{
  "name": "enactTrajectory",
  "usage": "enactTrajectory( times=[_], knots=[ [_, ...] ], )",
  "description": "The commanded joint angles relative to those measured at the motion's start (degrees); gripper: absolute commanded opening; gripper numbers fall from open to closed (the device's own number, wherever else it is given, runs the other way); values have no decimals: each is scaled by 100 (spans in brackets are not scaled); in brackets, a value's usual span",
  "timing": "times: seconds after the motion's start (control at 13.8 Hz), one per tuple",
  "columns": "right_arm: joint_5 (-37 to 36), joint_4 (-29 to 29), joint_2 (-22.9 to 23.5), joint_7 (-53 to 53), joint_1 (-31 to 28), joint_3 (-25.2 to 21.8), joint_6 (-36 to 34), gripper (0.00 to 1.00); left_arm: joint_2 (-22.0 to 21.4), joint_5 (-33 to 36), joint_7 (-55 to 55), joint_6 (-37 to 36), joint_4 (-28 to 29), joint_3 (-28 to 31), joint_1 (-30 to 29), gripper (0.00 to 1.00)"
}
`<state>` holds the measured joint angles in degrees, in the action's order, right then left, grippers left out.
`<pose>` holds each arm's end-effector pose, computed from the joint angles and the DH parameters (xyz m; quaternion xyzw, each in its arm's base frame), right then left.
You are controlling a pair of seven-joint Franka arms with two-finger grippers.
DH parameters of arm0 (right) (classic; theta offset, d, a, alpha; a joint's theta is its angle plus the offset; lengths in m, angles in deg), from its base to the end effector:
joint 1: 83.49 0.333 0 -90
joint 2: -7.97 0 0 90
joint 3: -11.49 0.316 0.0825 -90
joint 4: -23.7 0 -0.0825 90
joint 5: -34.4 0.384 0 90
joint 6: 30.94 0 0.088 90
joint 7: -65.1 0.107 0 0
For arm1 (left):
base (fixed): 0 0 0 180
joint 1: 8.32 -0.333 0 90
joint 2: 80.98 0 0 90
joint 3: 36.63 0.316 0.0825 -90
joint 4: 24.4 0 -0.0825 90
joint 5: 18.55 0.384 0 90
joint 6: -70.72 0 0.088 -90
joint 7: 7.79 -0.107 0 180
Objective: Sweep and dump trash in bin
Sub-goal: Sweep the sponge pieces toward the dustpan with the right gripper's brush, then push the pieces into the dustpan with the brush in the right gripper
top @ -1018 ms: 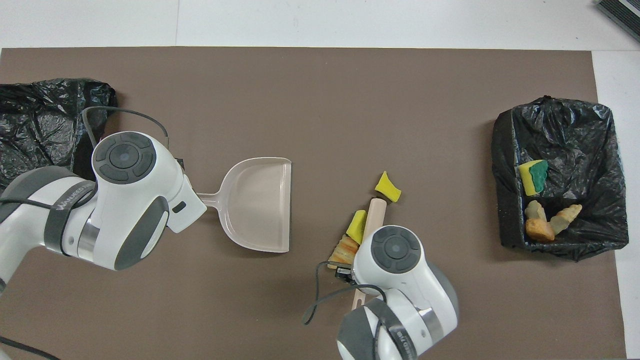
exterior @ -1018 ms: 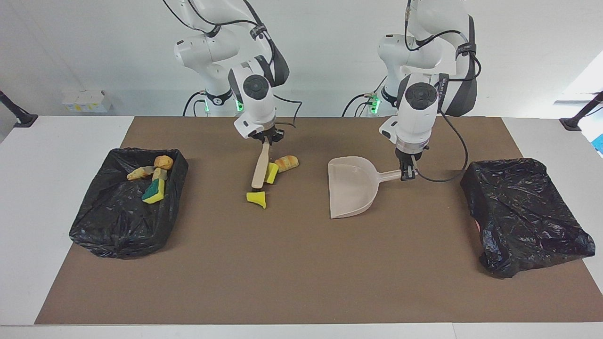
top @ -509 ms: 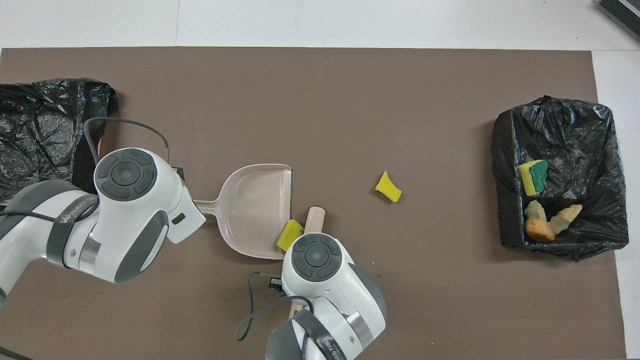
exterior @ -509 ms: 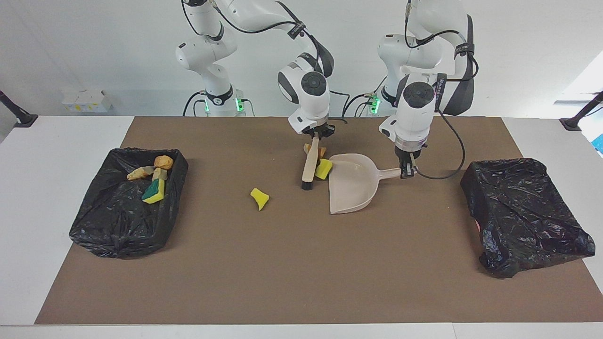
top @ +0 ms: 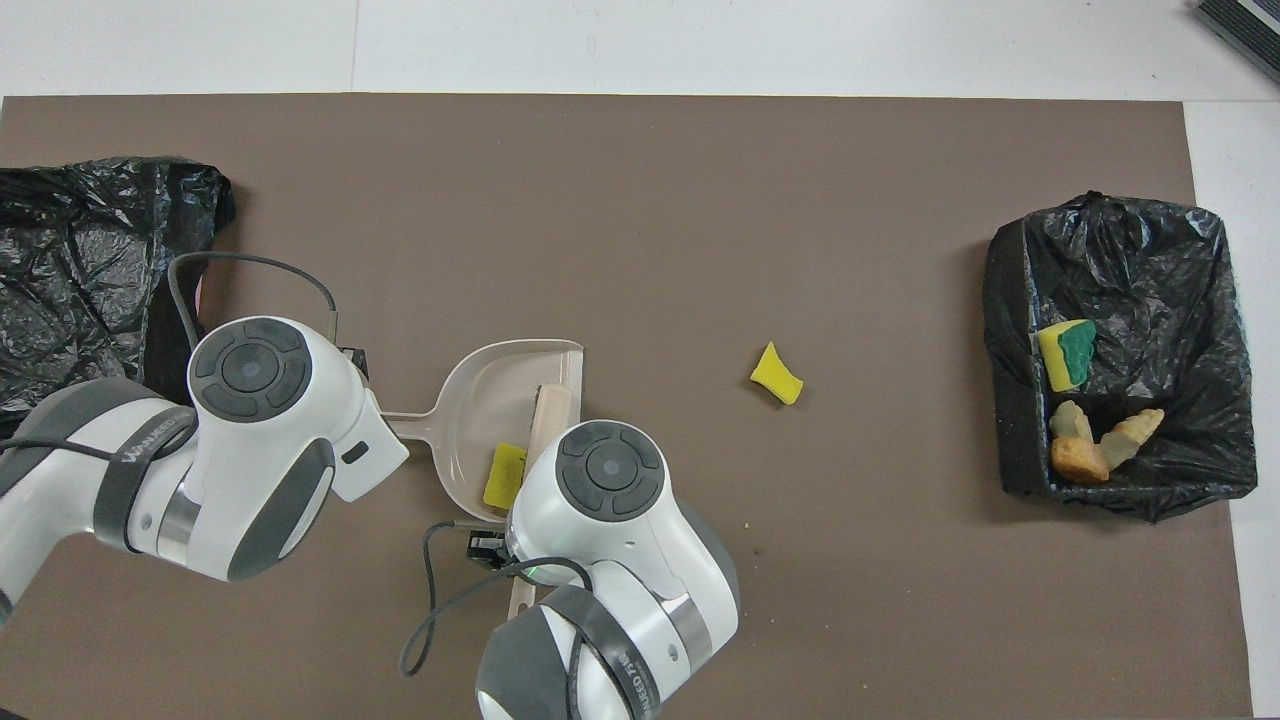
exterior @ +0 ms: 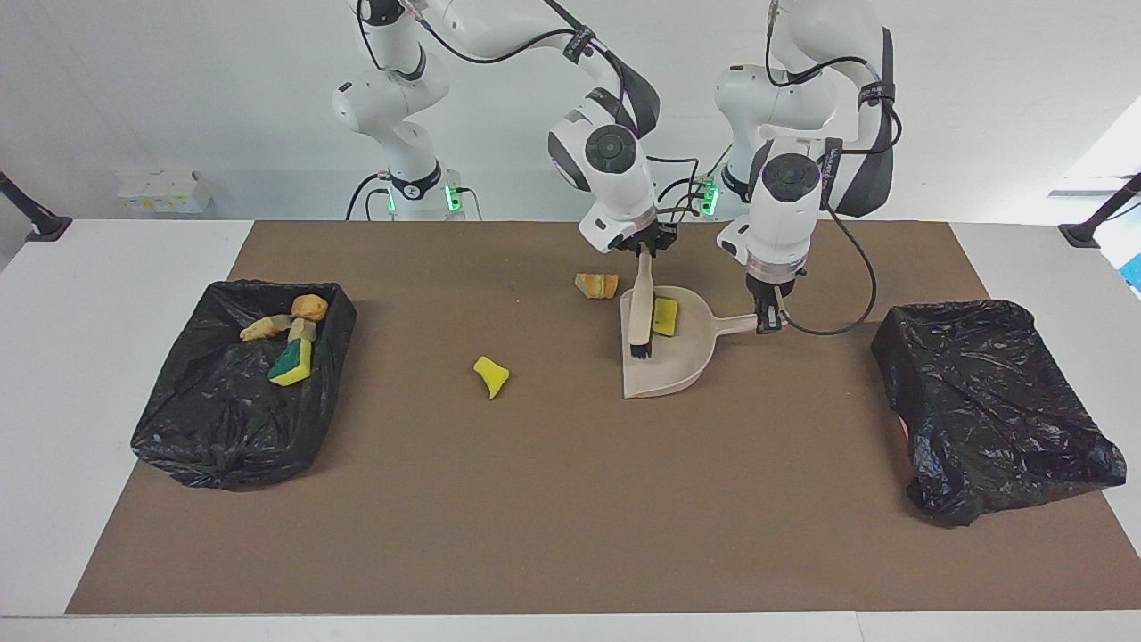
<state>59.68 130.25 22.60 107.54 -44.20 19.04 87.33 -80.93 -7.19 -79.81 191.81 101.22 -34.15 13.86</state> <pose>0.4081 0.4617 0.3847 -0.9755 0.0726 0.1629 0.1292 0.4950 -0.1676 0.3791 -0.6534 0.7515 0.0721 0.0567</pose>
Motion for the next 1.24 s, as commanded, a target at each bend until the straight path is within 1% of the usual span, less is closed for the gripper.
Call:
enactTrajectory(
  times=[0.0, 0.15, 0.22, 0.29, 0.44, 0.51, 0.65, 0.8, 1.02, 1.09, 1.16],
  knots=[
    [47, -12, -424, -192, -253, -25, -784, 0, -190, 147, -14, 46, 235, 34, 6, 0],
    [-67, 111, -758, -79, -464, -34, -1391, 0, -120, 147, -84, -7, 60, 43, -29, 0],
    [-120, 181, -855, 113, -491, -43, -1551, 0, -154, 147, -102, -33, 33, 43, -64, 0],
    [-181, 260, -909, 455, -466, -34, -1570, 0, -215, 147, -102, -103, 32, 60, -65, 0],
    [-173, 480, -1067, 1105, -439, 10, -1588, 0, -513, 147, -233, -384, 76, 69, -257, 0],
    [-147, 716, -1233, 1343, -369, 19, -1579, 0, -654, 147, -242, -411, 137, 69, -319, 0],
    [-94, 1208, -1497, 1914, -124, 19, -1518, 0, -760, 147, -225, -324, 339, 69, -320, 0],
    [-94, 1595, -1481, 2643, 367, 19, -1317, 0, -962, 147, -181, -297, 646, 78, -328, 0],
    [-94, 2333, -1393, 3050, 1115, 10, -185, 0, -1217, 147, -137, -113, 1129, 78, -363, 0],
    [-94, 2396, -1279, 3129, 1186, 10, 45, 0, -1287, 147, -111, 1, 1270, 69, -363, 0],
    [-94, 2388, -1244, 3139, 1178, 10, 125, 0, -1323, 164, -93, 63, 1376, 60, -337, 0]
  ],
)
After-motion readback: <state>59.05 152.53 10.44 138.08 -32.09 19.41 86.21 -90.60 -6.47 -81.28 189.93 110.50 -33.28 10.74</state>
